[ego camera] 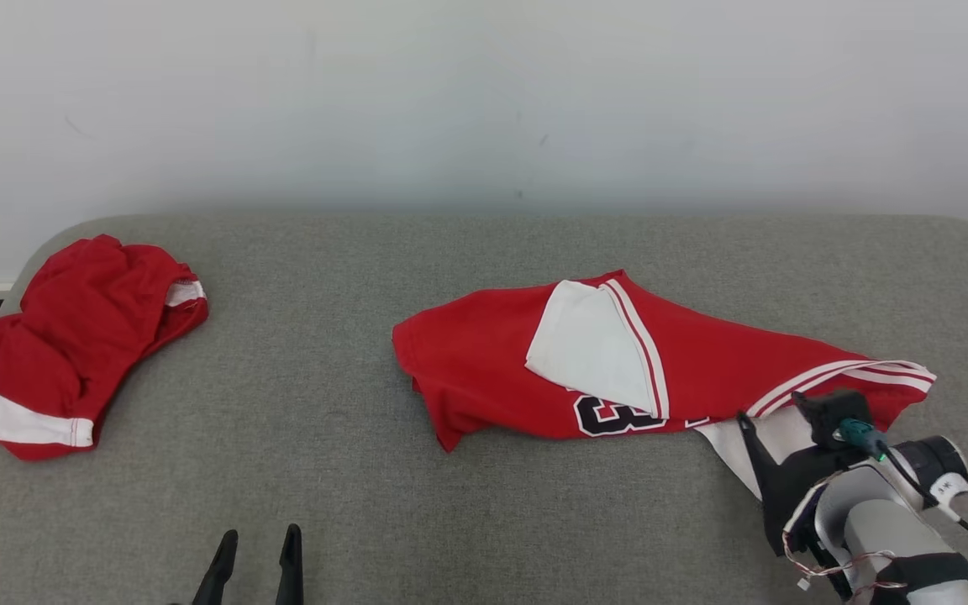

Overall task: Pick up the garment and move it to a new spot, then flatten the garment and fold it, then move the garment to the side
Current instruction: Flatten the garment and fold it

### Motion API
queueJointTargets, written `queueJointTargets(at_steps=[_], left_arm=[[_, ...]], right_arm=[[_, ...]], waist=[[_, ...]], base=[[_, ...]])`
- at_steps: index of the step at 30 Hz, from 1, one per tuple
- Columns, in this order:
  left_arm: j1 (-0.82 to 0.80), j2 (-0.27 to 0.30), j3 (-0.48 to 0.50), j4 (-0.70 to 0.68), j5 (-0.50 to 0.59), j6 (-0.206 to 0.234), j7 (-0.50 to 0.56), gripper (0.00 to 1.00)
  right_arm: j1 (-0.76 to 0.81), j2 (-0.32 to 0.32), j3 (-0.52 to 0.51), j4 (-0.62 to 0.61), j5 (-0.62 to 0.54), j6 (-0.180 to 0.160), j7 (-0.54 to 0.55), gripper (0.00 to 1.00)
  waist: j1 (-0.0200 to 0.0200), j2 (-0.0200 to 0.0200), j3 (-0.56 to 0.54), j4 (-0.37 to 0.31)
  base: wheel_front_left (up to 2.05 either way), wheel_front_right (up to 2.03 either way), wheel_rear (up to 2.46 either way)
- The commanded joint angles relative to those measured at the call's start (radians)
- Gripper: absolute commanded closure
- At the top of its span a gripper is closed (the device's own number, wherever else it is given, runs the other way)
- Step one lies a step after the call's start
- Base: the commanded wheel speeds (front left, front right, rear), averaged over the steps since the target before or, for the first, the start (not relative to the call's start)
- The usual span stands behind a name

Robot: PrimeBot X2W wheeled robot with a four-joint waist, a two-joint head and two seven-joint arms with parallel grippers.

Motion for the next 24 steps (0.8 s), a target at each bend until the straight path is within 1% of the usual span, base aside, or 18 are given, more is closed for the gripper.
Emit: queueJointTargets(at_steps=[1,2,7,12,19,24], left_arm=[[-0.009,0.0,-0.001,-0.004,0.003,-0.003,-0.001,0.0],[-0.009,0.0,-0.001,-0.004,0.003,-0.003,-0.001,0.0],[-0.028,0.0,-0.011,-0.005,0.0,-0.006,-0.001,0.0],[-0.045,0.0,-0.014,-0.004,-0.002,-0.005,-0.001,0.0],[-0.063,0.0,-0.015,0.003,-0.005,-0.008,-0.001,0.0],[-0.073,0.0,-0.016,0.009,-0.006,-0.009,-0.001,0.0]], right_arm=[[-0.021,0.021,-0.007,0.008,-0.039,0.001,0.02,0.0],[-0.021,0.021,-0.007,0.008,-0.039,0.001,0.02,0.0],[-0.054,0.053,-0.031,0.037,-0.136,0.001,0.076,0.0],[-0.079,0.068,-0.055,0.062,-0.192,0.001,0.117,0.0],[-0.099,0.072,-0.081,0.092,-0.245,0.001,0.166,0.0],[-0.108,0.085,-0.089,0.097,-0.256,0.001,0.167,0.0]], waist=[[0.0,0.0,0.013,0.012],[0.0,0.0,0.013,0.012],[0.0,0.0,0.042,0.043],[0.0,0.0,0.069,0.073],[0.0,0.0,0.094,0.099],[0.0,0.0,0.103,0.108]], base=[[0.0,0.0,0.0],[0.0,0.0,0.0],[0.0,0.0,0.0],[0.0,0.0,0.0],[0.0,0.0,0.0],[0.0,0.0,0.0]])
